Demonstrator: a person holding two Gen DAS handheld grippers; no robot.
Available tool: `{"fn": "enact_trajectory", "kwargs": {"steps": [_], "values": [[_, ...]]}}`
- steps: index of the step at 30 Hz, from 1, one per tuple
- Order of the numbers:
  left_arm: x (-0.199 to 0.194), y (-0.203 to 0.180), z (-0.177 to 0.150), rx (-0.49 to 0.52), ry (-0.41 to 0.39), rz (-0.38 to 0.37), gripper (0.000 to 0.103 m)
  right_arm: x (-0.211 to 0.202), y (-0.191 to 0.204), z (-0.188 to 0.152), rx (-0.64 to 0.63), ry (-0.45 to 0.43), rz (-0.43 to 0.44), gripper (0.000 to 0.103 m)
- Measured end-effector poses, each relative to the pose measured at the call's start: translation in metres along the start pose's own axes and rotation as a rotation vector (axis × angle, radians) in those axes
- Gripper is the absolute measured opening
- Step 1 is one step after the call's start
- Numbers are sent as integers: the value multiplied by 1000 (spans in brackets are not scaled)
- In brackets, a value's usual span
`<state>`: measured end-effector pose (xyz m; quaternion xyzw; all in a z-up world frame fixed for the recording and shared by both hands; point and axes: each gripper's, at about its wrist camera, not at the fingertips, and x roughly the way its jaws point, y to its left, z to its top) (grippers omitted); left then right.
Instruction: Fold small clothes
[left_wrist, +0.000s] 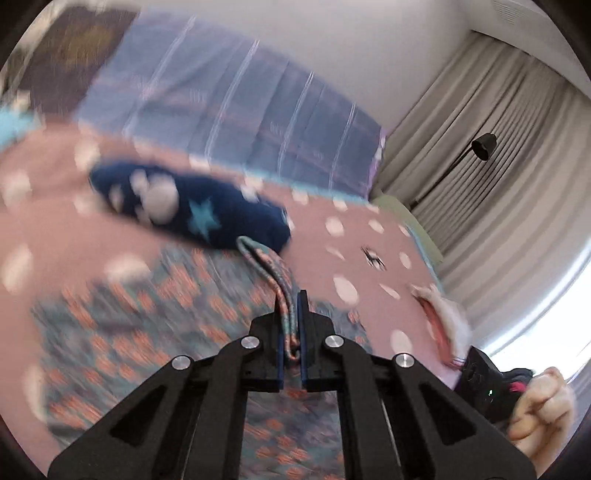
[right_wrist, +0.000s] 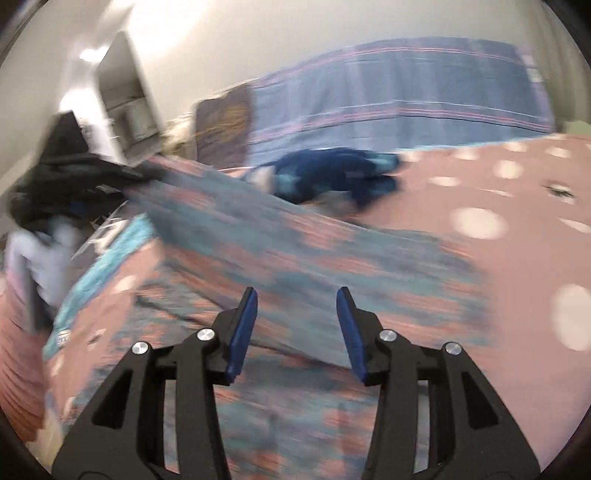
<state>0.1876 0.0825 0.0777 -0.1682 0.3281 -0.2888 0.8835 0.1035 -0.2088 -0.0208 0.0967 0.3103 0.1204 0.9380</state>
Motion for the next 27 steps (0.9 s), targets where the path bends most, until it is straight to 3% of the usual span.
{"fn": "enact_trajectory", "kwargs": {"steps": [3,6,7,8,11,15,17,23,25,26,27], "values": [[-8,26,6,-3,-23,95,6,-2,-29,-17,77,45,-42,47],[-3,70,-6,-45,7,186,8,2,-40,-34,102,80,-71,47],[-1,83,-12,-61,17,215,18,4,-41,-37,106,89,-76,47],[-1,99,-20,-87,26,254,35,6,-41,-39,108,96,-79,47],[-12,128,-35,-115,12,342,40,9,-33,-39,74,107,-100,47],[-26,140,-46,-123,20,337,40,13,-18,-29,1,98,-151,47],[-24,135,-53,-94,33,325,45,15,-17,-26,8,96,-150,47],[14,123,-79,-23,117,334,52,22,-11,-33,-16,131,-158,49],[29,123,-93,1,167,367,56,27,-14,-39,-27,180,-203,53],[41,126,-105,33,203,422,56,32,-19,-42,-22,218,-229,55],[44,123,-112,77,192,441,56,33,-26,-45,-1,230,-212,55]]}}
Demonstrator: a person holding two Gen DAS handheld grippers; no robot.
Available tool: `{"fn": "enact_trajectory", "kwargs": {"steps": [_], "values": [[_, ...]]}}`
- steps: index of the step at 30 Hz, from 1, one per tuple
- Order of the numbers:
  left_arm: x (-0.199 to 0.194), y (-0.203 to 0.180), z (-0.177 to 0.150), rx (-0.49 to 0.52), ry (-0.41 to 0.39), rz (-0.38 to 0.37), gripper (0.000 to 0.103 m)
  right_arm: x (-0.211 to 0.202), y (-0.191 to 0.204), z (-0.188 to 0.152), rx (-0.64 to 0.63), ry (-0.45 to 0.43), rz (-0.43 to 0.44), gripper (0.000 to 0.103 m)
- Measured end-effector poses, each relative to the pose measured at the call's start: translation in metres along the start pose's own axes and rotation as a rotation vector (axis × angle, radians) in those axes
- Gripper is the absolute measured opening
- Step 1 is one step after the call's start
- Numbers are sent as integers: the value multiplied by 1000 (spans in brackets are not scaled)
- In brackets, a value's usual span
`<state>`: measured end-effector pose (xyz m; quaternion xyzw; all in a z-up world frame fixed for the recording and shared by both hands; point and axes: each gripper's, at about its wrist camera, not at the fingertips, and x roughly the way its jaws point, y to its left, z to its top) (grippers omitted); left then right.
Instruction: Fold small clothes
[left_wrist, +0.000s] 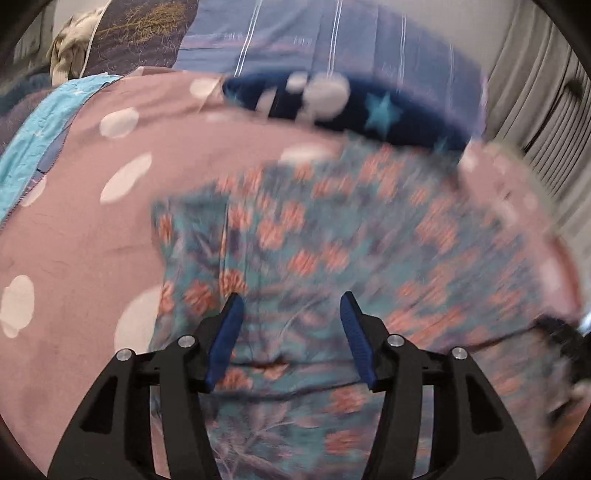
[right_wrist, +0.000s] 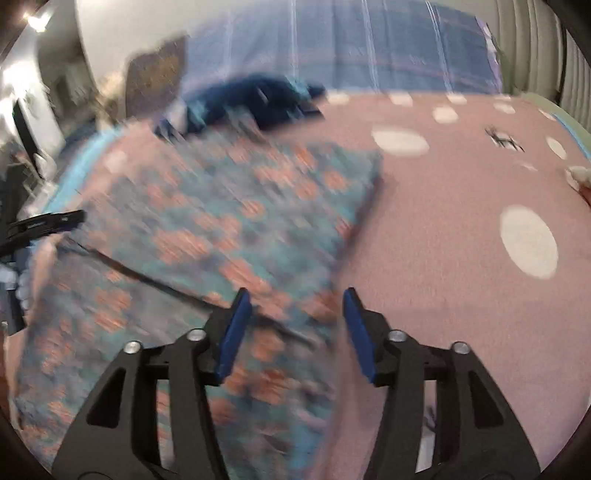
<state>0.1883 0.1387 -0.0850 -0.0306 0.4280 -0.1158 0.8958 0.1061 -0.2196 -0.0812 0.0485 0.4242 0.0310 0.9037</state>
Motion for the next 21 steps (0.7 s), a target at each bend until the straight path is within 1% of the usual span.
{"fn": "enact_trajectory", "kwargs": {"steps": [1,2,3,4,5,6,7,9,10,11,12,13,14,16,17,18,19,20,21], "values": [[-3,-7,-7,52,-44,28,59,-1,-5,-1,22,2,5,55],[-6,-11,-9,69,-47,36,61,-3,-7,0,36,2,2,55],[-10,-15,-9,79,-51,46,61,-8,-11,2,63,-5,20,55],[-14,-18,-9,83,-56,39,61,-13,-15,5,92,-14,49,55],[-20,-21,-7,86,-66,2,61,-18,-20,10,126,-28,95,55],[-24,-23,-6,91,-77,-18,62,-21,-25,18,156,-45,132,55],[-28,-27,-3,99,-92,-22,62,-23,-30,24,174,-59,139,56],[-27,-30,2,98,-107,-16,64,-19,-42,45,207,-83,137,60],[-24,-30,4,87,-103,-26,67,-11,-51,56,239,-84,161,60],[-14,-28,4,63,-79,-43,68,1,-64,65,302,-75,189,60],[0,-25,1,38,-36,-44,68,13,-73,72,355,-58,208,60],[9,-25,-1,32,-24,-40,70,25,-82,78,398,-36,225,60],[8,-26,-2,43,-44,-55,76,36,-90,85,426,-18,243,60],[6,-30,-3,62,-49,-39,77,64,-95,98,421,21,303,61],[7,-34,-4,80,-45,-21,79,72,-94,102,405,19,318,61],[7,-37,-4,95,-43,-6,80,77,-90,108,391,5,311,57],[8,-39,-4,105,-41,6,80,77,-86,112,384,5,297,43],[8,-41,-5,113,-41,16,80,78,-82,115,377,19,289,3],[7,-41,-5,114,-42,19,80,71,-77,118,368,11,252,3]]}}
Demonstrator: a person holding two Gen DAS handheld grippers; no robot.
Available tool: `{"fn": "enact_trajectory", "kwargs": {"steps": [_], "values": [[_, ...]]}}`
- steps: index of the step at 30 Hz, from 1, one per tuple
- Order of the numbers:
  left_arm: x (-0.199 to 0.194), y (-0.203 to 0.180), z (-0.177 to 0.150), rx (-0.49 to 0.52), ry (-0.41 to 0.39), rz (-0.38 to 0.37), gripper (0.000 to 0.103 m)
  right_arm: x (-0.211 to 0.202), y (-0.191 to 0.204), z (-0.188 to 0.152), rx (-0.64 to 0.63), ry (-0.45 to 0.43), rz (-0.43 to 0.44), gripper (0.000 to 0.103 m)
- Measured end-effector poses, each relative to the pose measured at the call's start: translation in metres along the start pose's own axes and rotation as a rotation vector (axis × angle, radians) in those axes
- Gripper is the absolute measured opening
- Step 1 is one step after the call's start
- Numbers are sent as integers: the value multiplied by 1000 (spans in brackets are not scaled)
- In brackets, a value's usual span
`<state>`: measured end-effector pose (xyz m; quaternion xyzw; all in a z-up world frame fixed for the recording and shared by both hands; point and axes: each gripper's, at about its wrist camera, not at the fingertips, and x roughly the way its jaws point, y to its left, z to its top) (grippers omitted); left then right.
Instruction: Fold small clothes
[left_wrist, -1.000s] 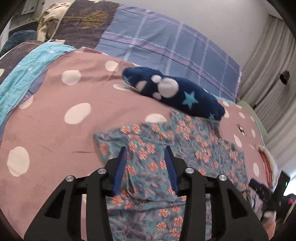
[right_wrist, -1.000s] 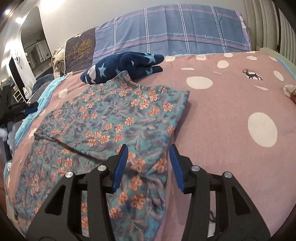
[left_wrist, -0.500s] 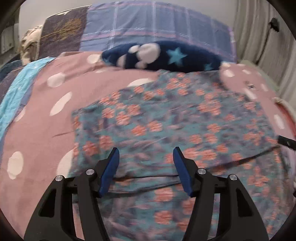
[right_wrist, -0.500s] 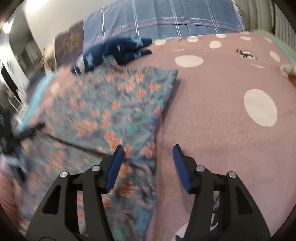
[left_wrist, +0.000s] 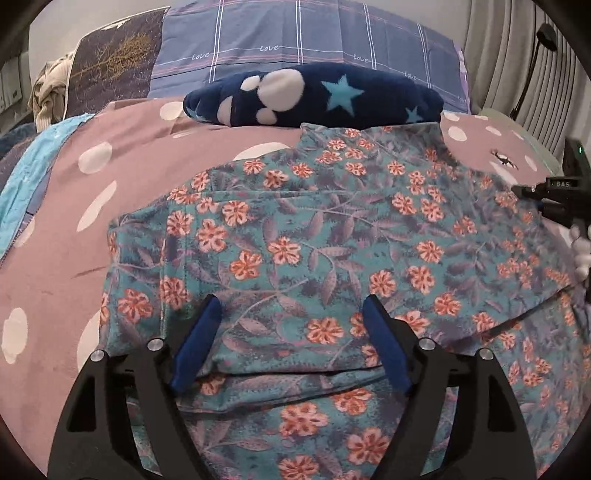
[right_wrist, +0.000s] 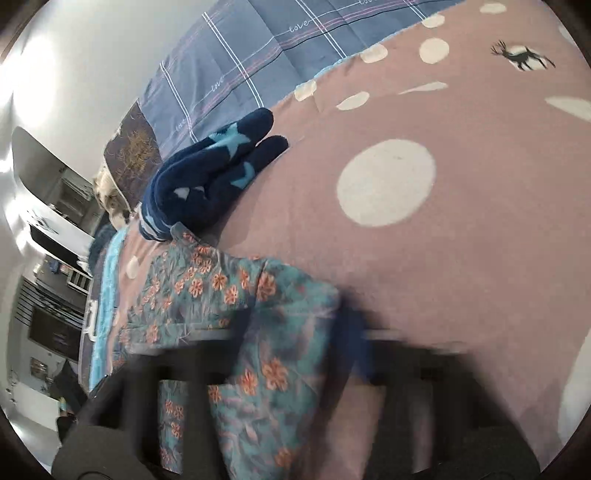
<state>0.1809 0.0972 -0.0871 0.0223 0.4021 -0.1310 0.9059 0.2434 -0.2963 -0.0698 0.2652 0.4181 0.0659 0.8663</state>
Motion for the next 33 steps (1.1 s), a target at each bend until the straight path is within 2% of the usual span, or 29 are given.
{"fn": "enact_trajectory", "kwargs": {"steps": [3,4,5,8,10,11,12,15,17,19,20,21,23,24,25,26,29,31,33], "values": [[0,1,0,-5,-2,-6,80,-13,9,-6,-134,-97,-140,3],[1,2,0,-4,-1,-5,81,2,1,-9,-159,-58,-230,3],[2,2,0,-2,1,-2,82,11,-7,-10,-154,-41,-228,2],[3,-1,0,6,1,10,83,4,-19,-12,-93,-85,-139,2],[2,-1,-1,7,-2,12,83,-12,-19,-16,-63,-115,-166,5],[3,-1,0,6,-2,11,83,-22,-15,-20,-63,-139,-197,11],[3,-1,0,6,-2,11,83,-36,-7,-30,-85,-160,-211,15],[3,-1,-1,8,-3,14,83,-69,22,-71,-183,-136,-99,15],[2,-1,-1,11,-3,18,83,-84,43,-104,-285,-102,-69,16],[2,-2,-1,11,-5,19,83,-93,58,-137,-408,-95,-163,28],[1,-1,-1,8,-8,18,83,-94,60,-148,-444,-93,-210,34],[-2,0,-1,4,-15,18,83,-93,57,-159,-449,-77,-239,36],[-17,6,-2,-37,-40,13,83,-89,38,-168,-379,-24,-214,36],[-27,10,-4,-65,-56,-18,83,-86,28,-170,-329,-10,-198,35],[-44,18,-9,-97,-85,-82,83,-88,23,-174,-309,-15,-185,34],[-57,25,-13,-109,-109,-104,83,-90,20,-175,-299,-16,-177,32],[-93,51,-35,-130,-157,-72,84,-96,18,-177,-276,-23,-156,31],[-103,72,-53,-173,-139,-88,84,-95,18,-177,-264,-20,-138,31],[-101,87,-72,-216,-68,-107,84,-99,17,-181,-248,-16,-103,31]]}}
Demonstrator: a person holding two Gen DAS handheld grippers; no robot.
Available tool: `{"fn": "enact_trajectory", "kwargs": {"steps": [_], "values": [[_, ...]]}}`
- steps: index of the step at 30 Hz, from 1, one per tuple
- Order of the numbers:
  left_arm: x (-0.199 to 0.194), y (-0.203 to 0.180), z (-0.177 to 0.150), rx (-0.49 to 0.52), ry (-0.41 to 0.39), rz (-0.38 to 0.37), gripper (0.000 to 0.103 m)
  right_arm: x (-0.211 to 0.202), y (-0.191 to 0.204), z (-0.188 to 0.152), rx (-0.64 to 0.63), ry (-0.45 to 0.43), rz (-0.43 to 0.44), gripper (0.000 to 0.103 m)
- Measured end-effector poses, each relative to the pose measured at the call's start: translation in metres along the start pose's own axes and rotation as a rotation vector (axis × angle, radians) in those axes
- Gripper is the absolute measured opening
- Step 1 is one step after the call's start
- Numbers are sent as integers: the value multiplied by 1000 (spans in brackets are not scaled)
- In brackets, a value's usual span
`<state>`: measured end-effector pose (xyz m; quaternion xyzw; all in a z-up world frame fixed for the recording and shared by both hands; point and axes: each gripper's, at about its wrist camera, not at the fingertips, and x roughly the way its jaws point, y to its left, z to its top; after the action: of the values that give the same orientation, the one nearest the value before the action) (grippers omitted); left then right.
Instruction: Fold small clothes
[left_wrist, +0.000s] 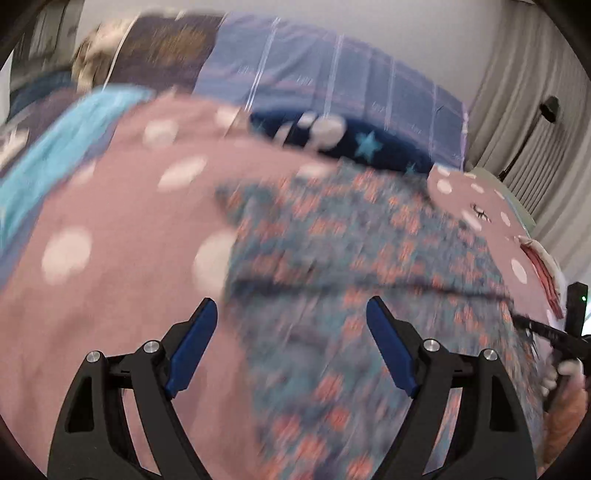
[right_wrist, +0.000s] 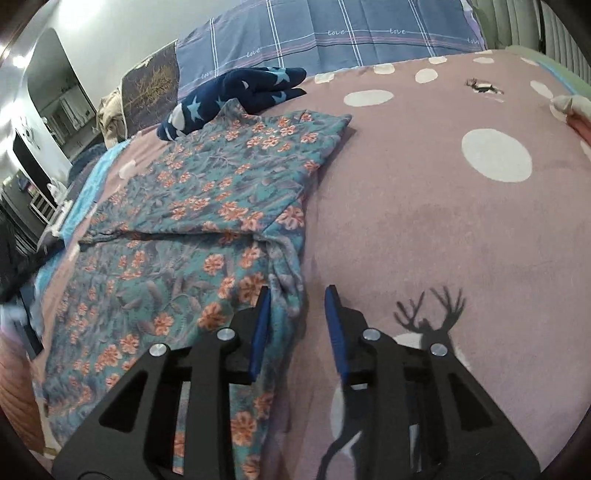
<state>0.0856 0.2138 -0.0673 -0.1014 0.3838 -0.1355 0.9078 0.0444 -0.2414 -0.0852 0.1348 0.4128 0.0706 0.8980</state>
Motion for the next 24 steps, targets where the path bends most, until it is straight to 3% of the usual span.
{"fn": "enact_trajectory", "kwargs": {"steps": [2,3,4,5,6,9,11,13,15,16,17,24], "values": [[5,8,-17,-13,61,-4,82,0,4,-3,3,3,17,31],[7,8,-24,-22,81,-32,77,0,6,-4,-4,1,-3,17],[8,8,-30,-26,90,-61,51,-1,7,-4,-2,-2,-22,4],[6,7,-36,-3,67,-15,19,-3,4,-4,14,-13,-38,4],[5,8,-39,12,56,17,9,-6,-4,-6,41,-25,-59,4],[-2,38,-45,-94,46,-50,1,-6,-28,-11,134,-18,28,4],[-8,44,-49,-107,35,-34,0,-11,-20,-12,95,-31,13,6],[-13,43,-54,-119,40,-96,0,-18,-12,-17,62,-24,0,9],[-22,32,-63,-93,44,-135,10,-27,-9,-25,66,-18,26,16],[-26,28,-67,-77,44,-131,25,-32,-8,-30,69,-20,37,18],[-32,25,-72,-61,44,-119,34,-38,-9,-36,73,-24,46,20],[-64,27,-106,-91,60,-159,52,-77,-12,-95,120,-14,126,25]]}}
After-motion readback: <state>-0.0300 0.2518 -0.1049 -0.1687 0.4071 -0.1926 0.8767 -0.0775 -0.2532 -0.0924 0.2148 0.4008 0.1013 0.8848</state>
